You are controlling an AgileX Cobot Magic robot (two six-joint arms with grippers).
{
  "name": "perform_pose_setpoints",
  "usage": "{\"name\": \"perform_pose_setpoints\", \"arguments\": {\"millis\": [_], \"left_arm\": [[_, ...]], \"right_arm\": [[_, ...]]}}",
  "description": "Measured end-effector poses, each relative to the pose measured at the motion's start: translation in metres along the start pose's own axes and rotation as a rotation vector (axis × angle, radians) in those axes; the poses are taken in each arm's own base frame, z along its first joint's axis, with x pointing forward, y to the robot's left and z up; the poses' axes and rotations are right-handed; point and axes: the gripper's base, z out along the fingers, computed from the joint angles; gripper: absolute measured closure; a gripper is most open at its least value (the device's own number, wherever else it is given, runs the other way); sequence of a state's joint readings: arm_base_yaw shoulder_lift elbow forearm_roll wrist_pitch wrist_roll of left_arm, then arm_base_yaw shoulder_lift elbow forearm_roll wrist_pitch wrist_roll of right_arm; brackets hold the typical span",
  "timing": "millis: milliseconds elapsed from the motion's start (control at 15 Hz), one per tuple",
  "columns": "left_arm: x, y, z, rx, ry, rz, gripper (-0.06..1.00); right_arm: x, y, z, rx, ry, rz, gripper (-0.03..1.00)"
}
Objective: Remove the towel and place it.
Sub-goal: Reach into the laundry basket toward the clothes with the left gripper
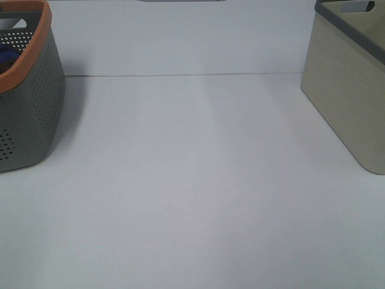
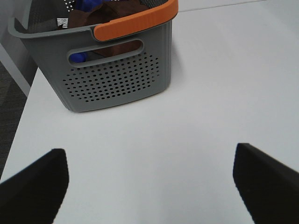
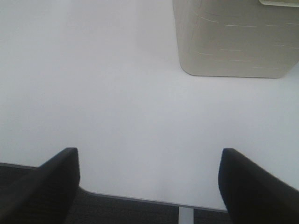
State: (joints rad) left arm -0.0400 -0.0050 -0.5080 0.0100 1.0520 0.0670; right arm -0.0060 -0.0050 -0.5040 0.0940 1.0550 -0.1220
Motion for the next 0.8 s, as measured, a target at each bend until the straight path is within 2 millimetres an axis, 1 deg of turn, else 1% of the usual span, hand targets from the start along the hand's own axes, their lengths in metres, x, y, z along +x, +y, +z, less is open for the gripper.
{"name": "perform_pose_setpoints", "arguments": {"millis": [800], "left_arm": [[0.0000,0.0000,0.0000,0.000,0.000,0.000,0.04]], "right_arm": [[0.0000,0.0000,0.0000,0.000,0.000,0.000,0.25]]}}
